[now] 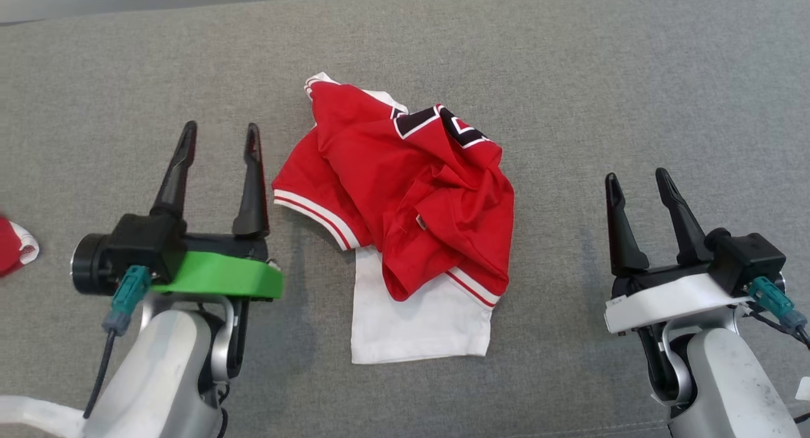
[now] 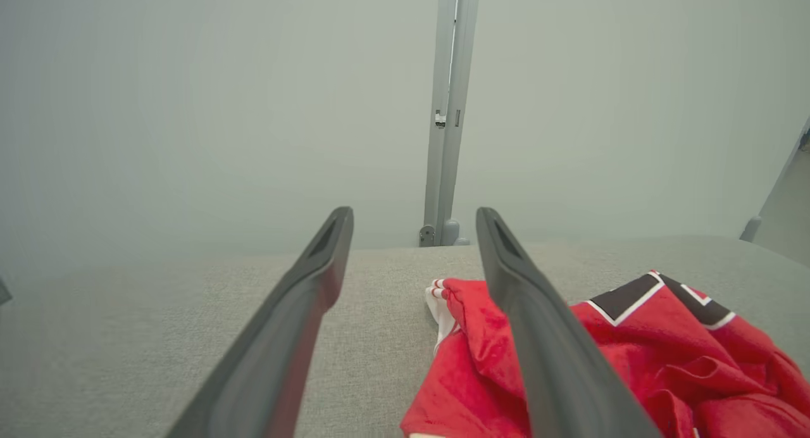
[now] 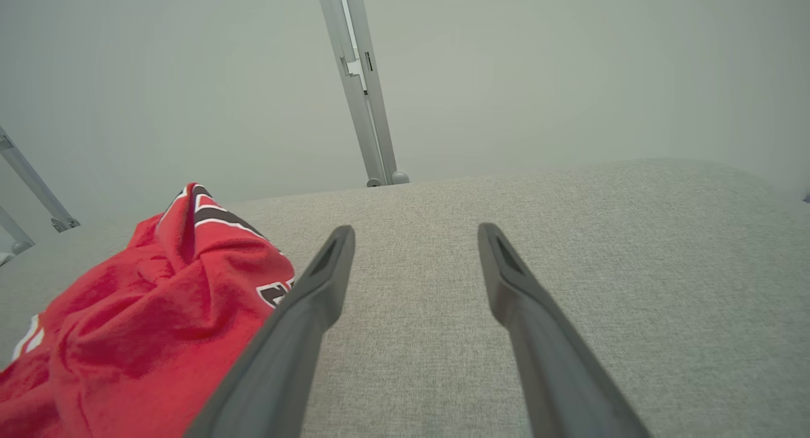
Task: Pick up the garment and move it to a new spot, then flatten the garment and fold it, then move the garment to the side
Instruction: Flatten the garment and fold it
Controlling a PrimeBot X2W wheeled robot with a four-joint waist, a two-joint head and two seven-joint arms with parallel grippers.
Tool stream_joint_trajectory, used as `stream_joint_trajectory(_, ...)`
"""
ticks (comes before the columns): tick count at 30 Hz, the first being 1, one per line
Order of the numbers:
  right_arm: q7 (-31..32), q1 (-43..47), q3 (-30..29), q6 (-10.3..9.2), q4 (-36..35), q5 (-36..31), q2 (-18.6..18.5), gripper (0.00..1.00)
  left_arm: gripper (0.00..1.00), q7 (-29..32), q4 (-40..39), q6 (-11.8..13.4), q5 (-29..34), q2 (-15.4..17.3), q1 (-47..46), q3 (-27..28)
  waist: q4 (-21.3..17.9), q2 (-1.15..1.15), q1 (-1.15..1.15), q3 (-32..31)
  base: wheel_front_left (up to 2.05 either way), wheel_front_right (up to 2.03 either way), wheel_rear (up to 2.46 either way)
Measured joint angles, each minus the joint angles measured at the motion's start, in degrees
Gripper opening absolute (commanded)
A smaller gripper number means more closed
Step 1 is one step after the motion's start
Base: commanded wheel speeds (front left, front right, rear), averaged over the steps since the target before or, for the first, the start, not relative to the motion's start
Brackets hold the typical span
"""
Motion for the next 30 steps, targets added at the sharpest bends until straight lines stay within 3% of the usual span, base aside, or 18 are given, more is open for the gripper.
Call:
stream_joint_trajectory(12, 1.4, 2.7, 0.8, 0.0, -0.7, -1.2, -0.3, 1.0, 1.0, 0.0, -0.9, 0.3, 0.3, 2.6, 9.7, 3.5, 1.0, 0.0, 0.0, -4.2, 0.0, 0.0, 0.0)
stream_joint_trajectory(30, 3.7, 3.7, 1.9, 0.0, -1.1, -0.9, -0.3, 1.0, 1.0, 0.0, -0.9, 0.3, 0.0, 2.7, 10.9, 3.1, 1.4, 0.0, 0.0, -4.9, 0.0, 0.0, 0.0)
